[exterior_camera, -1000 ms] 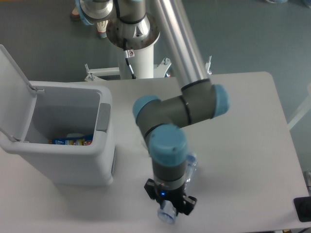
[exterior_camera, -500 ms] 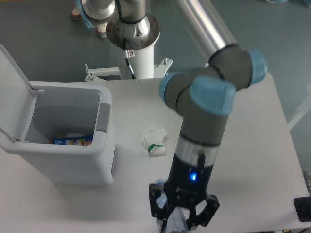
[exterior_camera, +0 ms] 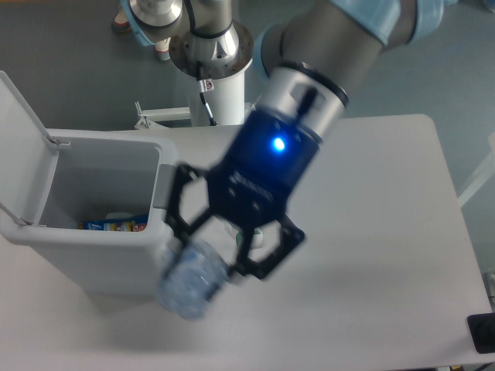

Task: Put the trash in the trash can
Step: 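Carry the bottle over the grey bin and open the gripper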

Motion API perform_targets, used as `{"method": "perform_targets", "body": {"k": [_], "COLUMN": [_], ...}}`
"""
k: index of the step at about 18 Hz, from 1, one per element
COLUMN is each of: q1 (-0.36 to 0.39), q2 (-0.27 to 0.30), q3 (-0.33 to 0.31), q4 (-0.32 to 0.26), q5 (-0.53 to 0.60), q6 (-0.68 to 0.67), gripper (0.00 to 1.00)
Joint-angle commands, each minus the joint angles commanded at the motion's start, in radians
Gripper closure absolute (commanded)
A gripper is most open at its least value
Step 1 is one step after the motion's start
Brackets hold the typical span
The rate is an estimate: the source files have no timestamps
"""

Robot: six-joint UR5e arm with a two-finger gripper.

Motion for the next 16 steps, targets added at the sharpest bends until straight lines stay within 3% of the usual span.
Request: {"method": "perform_targets", "body": {"k": [5, 9, 10, 11, 12, 16], "q1": [-0.066, -0.104, -0.106, -0.106, -0.106, -0.089], "q2": [0.118, 0.184, 0.2, 0.204, 0.204, 0.203], "q3": [-0.233, -0.362, -0.385, -0.398, -0.399, -0.399], "q4": [0.005, 0.005, 0.005, 0.006, 0.006, 0.003], "q5": [0.0, 0.0, 0.0, 0.0, 0.0, -0.002], "q6": [0.191, 0.316, 0.34, 0.36, 0.367, 0.345], "gripper": [0.95, 0.91, 0.77, 0.35, 0.0, 0.0]}}
